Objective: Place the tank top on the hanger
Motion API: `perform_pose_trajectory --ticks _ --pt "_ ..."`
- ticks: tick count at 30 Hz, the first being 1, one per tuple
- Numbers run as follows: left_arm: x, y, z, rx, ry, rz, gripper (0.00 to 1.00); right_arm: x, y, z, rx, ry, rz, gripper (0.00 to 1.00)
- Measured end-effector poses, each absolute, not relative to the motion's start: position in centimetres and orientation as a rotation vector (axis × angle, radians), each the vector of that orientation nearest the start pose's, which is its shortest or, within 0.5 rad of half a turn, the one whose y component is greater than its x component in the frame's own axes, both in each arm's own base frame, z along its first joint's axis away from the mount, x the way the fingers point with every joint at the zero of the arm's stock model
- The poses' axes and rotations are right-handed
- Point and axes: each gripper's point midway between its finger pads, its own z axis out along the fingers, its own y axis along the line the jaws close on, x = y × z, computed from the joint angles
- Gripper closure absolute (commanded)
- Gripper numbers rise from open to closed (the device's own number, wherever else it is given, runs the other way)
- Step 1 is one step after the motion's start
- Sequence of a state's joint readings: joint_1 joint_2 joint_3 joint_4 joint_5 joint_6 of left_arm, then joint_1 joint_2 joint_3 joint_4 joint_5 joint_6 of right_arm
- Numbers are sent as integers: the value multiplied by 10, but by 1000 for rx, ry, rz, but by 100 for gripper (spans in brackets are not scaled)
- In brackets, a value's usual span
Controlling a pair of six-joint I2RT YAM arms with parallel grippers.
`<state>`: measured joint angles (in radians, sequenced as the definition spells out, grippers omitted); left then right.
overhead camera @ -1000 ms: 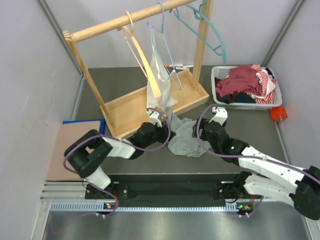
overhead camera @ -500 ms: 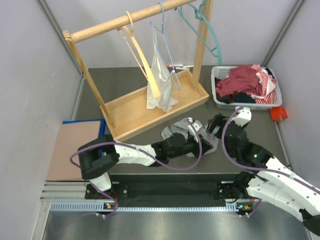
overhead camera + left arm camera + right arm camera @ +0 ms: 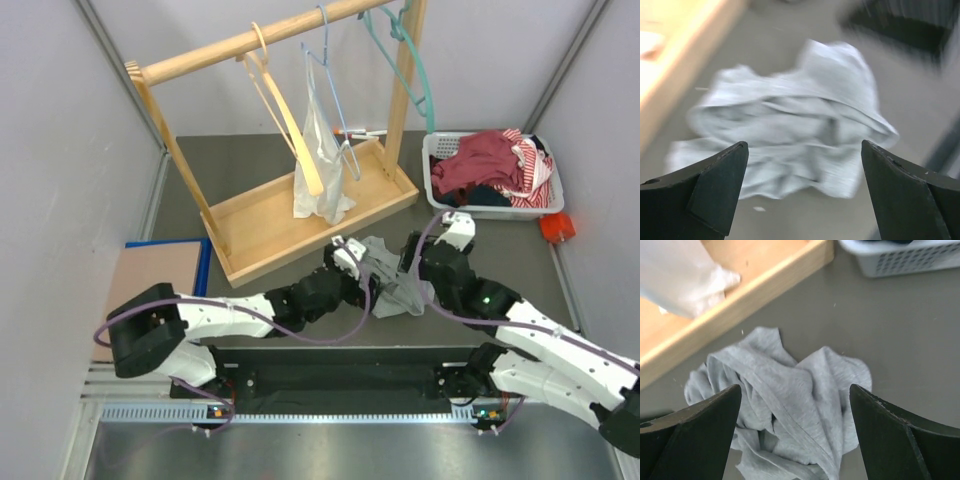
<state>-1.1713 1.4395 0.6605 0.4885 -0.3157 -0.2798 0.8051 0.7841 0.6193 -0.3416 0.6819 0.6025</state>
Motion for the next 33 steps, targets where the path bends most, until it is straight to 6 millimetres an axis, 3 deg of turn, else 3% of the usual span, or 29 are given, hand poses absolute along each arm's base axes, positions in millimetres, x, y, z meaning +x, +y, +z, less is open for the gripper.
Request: perform_pose_trajectory --ticks 3,6,9,18,21,26,28,29,31,33 --pt "233 -346 143 509 1817 -645 6 250 141 151 147 2033 217 12" --pt "267 -311 129 392 1875 -571 9 248 151 128 114 2093 231 13" --pt "282 -291 113 336 1921 -519 13 242 156 109 94 2142 246 13" --pt "293 -308 76 393 2008 -528 28 235 160 95 110 2172 295 13" --pt "300 -313 69 396 2021 -531 37 234 160 95 116 2168 302 13" --pt "305 -320 63 403 2024 -548 39 233 158 97 126 2160 312 13" --pt "308 -325 60 406 2025 -557 51 233 158 97 126 2160 312 13" --pt "309 -327 58 406 2028 -563 76 233 158 97 126 2161 312 13" --pt "311 -332 56 397 2031 -587 100 232 158 97 126 2161 312 13" --pt "313 -333 55 392 2030 -602 100 232 158 98 129 2157 317 13"
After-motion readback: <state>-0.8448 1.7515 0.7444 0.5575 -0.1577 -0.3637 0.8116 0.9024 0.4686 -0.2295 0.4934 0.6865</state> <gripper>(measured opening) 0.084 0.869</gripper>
